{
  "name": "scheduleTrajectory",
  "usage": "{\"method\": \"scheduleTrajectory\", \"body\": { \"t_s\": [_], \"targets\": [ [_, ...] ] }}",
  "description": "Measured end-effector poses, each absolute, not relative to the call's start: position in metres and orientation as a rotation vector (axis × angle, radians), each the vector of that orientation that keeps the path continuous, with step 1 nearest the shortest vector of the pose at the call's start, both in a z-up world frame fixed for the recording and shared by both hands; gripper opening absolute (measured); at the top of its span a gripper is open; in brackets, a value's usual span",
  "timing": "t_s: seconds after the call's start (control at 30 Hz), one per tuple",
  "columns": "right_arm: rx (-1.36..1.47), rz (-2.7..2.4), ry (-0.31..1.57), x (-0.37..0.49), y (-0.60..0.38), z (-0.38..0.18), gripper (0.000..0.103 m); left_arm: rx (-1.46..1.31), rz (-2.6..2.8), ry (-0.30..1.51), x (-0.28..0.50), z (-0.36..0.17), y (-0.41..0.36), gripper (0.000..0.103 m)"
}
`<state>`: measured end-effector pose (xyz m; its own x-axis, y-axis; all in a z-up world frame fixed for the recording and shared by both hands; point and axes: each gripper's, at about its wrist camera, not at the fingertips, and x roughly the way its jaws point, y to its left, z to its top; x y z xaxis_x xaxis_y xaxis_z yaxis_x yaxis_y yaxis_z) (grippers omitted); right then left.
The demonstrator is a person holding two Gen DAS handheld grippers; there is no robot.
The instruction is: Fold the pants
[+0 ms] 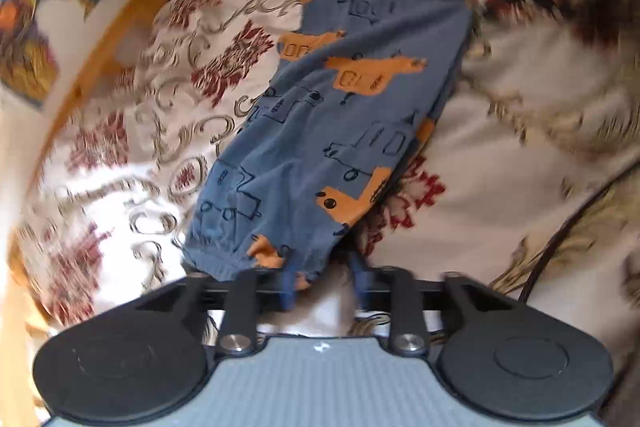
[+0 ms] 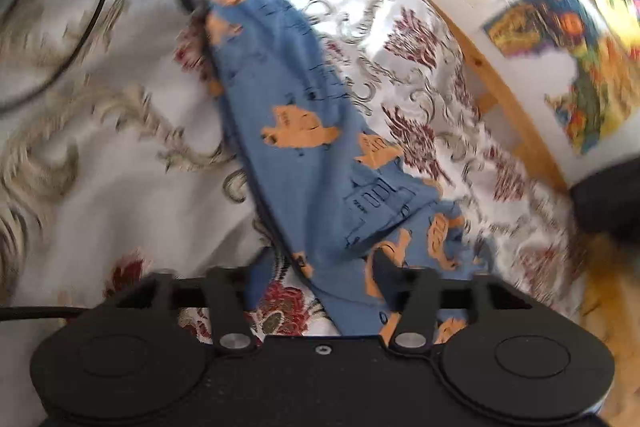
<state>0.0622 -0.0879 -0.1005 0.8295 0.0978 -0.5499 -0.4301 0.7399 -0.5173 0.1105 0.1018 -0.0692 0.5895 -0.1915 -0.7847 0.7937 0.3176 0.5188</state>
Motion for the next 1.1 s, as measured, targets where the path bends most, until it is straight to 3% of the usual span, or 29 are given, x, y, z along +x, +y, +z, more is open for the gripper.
{"method": "scheduleTrajectory", "body": {
  "t_s": [0.13, 0.27, 0.33, 0.6, 0.83, 0.97, 1.1],
  "targets": [
    [-0.541, 0.312, 0.559, 0.064, -0.13, -0.077, 0.102, 0.844, -0.693, 0.773, 0.112, -0.041, 0.095, 0.055],
    [-0.453, 0.3, 0.609, 0.067, -0.183, -0.065, 0.102, 0.651, -0.693, 0.78, 0.11, -0.021, 0.064, 0.09],
    [-0.368, 0.287, 0.638, 0.071, -0.215, -0.062, 0.102, 0.565, -0.686, 0.773, 0.108, -0.019, 0.04, 0.096],
    [0.116, 0.157, 0.634, 0.078, -0.32, -0.059, 0.102, 0.449, -0.507, 0.701, 0.085, -0.043, -0.079, 0.097],
    [0.272, 0.184, 0.631, 0.078, -0.346, -0.058, 0.102, 0.915, -0.437, 0.459, 0.037, -0.08, -0.166, 0.096],
    [0.239, 0.201, 0.594, 0.073, -0.341, -0.053, 0.102, 1.113, -0.388, 0.348, 0.024, -0.1, -0.192, 0.086],
    [0.239, 0.216, 0.608, 0.078, -0.337, -0.056, 0.102, 1.085, -0.372, 0.439, 0.034, -0.103, -0.197, 0.078]
  ]
}}
